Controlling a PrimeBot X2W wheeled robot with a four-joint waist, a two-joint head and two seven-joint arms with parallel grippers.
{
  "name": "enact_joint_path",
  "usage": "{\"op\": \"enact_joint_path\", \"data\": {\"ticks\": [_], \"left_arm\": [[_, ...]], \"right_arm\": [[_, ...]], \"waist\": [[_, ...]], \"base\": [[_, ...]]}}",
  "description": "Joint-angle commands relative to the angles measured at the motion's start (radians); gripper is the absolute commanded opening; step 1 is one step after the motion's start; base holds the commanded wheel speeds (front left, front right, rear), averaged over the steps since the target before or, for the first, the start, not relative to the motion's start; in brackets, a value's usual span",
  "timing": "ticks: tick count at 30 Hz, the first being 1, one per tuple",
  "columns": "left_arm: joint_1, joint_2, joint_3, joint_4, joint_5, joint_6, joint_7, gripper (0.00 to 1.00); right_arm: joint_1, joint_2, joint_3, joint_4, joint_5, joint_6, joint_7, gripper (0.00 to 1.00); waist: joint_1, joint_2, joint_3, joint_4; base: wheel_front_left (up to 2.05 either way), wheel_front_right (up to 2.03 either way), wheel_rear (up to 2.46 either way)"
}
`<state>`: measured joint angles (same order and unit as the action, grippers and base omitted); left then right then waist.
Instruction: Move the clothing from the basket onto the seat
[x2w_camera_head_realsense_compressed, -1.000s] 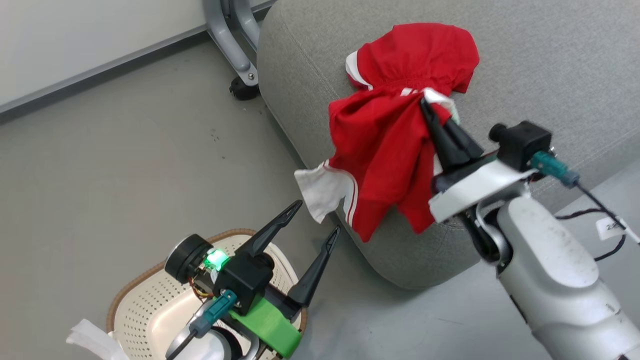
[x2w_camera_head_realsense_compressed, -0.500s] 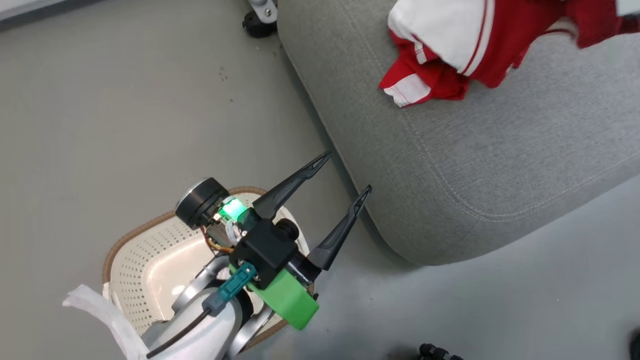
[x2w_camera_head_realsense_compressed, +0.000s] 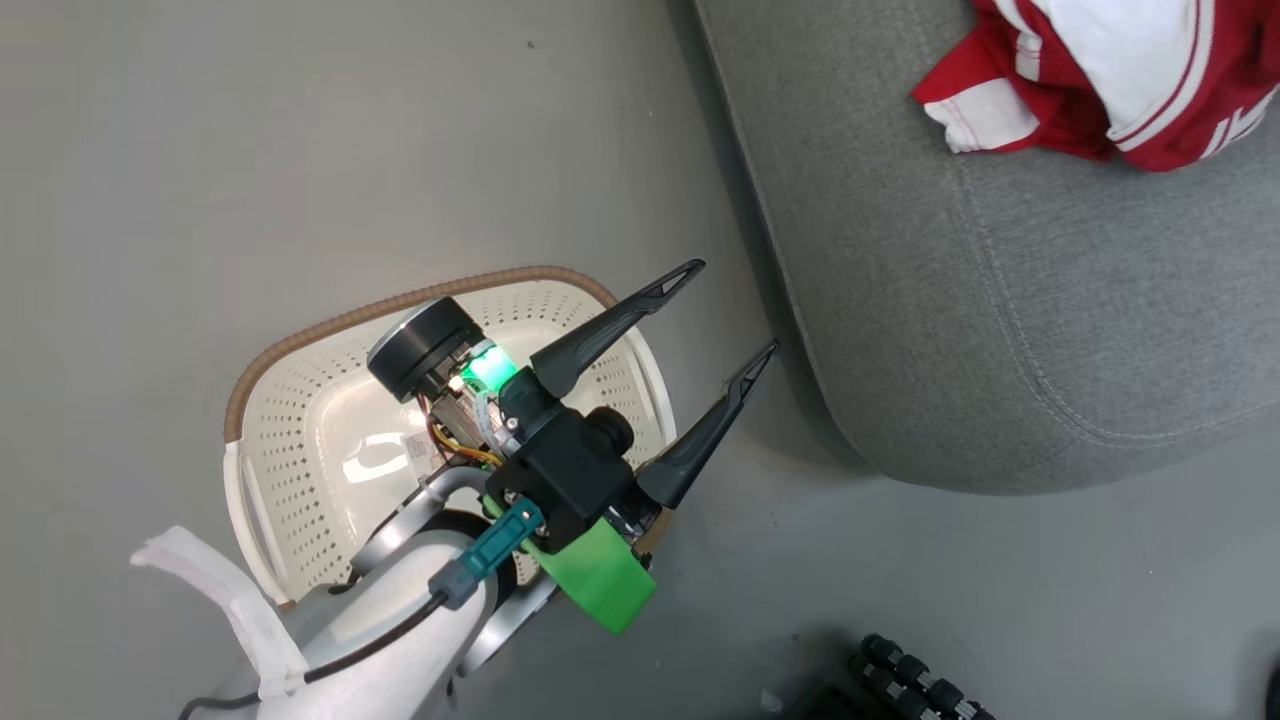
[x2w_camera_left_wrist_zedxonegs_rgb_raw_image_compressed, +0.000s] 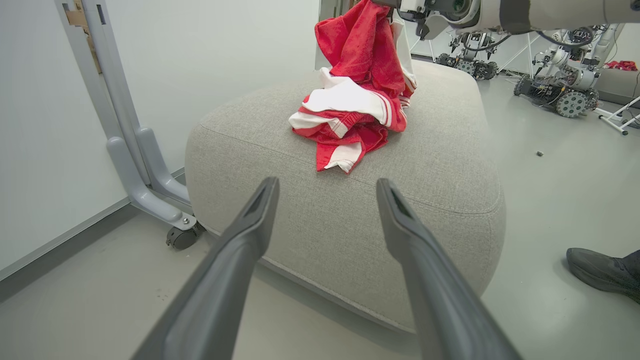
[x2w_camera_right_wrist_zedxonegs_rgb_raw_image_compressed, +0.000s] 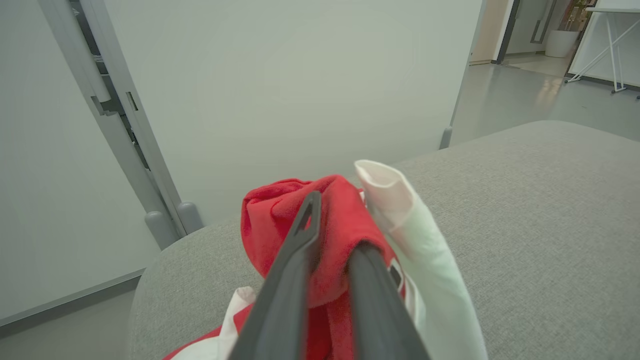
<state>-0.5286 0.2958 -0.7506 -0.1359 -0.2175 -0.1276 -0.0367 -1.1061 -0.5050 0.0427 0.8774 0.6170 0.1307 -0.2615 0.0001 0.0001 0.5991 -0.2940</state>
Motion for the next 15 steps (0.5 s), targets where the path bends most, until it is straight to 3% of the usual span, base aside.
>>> {"op": "enact_joint_path", "data": {"ticks": [1,9,15], "left_arm": [[-0.024,0.006,-0.001,0.002,0.004,-0.003,-0.005,1.0],[-0.035,0.011,0.019,0.014,-0.003,0.015,-0.031,1.0],[-0.007,0.009,0.031,0.036,-0.013,0.04,-0.061,1.0]], "right_arm": [[0.011,0.005,-0.016,0.011,-0.001,0.0,-0.004,1.0],[0.112,0.053,-0.127,-0.045,-0.097,0.0,-0.004,1.0],[0.246,0.119,-0.198,-0.198,-0.213,0.0,-0.004,1.0]], "waist": [[-0.0001,-0.0001,0.053,0.046],[-0.0001,-0.0001,0.04,0.032],[-0.0001,-0.0001,-0.014,0.029]], "base": [[0.0,0.0,0.0],[0.0,0.0,0.0],[0.0,0.0,0.0]]}}
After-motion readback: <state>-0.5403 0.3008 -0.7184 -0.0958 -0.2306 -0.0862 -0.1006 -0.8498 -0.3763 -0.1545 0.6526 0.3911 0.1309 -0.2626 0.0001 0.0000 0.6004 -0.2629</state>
